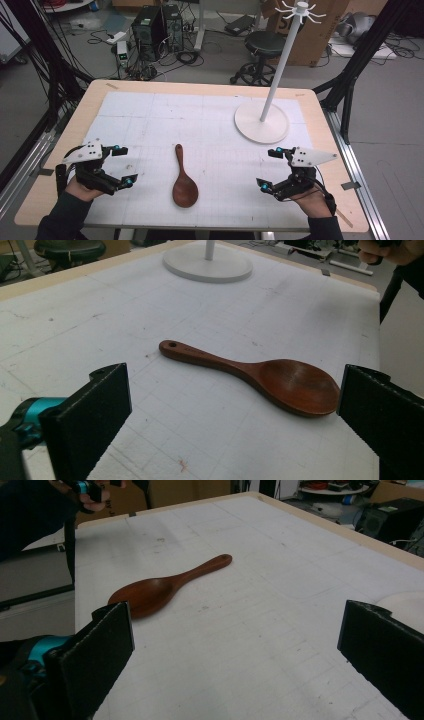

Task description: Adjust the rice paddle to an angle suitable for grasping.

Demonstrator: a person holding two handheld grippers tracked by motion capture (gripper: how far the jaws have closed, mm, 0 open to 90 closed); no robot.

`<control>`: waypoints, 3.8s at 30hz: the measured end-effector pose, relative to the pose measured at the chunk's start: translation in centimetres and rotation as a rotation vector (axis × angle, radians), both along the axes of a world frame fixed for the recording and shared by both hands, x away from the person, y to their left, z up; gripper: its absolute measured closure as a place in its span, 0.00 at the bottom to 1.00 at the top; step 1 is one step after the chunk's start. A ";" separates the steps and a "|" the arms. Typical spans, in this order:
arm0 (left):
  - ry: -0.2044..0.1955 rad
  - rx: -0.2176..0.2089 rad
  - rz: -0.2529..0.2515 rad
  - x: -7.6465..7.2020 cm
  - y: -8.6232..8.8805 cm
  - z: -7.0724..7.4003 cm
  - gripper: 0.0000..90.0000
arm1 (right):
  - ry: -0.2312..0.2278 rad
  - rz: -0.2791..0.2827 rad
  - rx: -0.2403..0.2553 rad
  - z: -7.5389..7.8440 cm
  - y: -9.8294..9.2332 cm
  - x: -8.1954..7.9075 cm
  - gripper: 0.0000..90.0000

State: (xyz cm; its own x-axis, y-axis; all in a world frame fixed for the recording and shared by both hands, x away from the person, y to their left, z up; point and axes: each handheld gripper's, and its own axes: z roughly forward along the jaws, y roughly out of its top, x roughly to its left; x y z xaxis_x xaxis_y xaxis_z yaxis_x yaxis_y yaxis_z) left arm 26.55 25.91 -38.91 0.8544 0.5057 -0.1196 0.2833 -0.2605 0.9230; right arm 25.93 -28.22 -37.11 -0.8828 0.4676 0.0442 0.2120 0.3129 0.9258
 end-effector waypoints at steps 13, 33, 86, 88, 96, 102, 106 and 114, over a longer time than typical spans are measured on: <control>0.012 0.031 0.012 0.0 0.1 -0.1 0.03 | -0.004 0.014 -0.001 0.1 0.1 -0.2 0.01; 0.054 0.192 -0.004 1.9 -0.9 0.6 0.03 | -0.006 0.024 -0.004 0.6 -0.3 -0.5 0.00; 0.203 0.933 -0.227 10.1 -11.5 1.2 0.85 | 0.033 0.029 -0.047 0.0 -0.2 0.1 0.01; 0.201 0.950 -0.216 10.3 -11.8 1.0 0.88 | 0.028 0.031 -0.047 0.0 -0.2 0.2 0.01; 0.207 0.988 -0.230 10.7 -12.6 0.2 1.00 | 0.040 0.033 -0.054 -0.2 -0.1 0.2 0.01; 0.209 1.013 -0.250 11.2 -13.8 0.2 1.00 | 0.039 0.039 -0.057 -0.2 0.1 0.2 0.00; 0.203 1.033 -0.254 11.5 -15.1 0.2 1.00 | 0.040 0.042 -0.059 -0.2 0.1 0.2 0.01; 0.218 1.074 -0.270 12.1 -16.7 -0.5 1.00 | 0.037 0.037 -0.057 -0.1 -0.2 0.1 0.01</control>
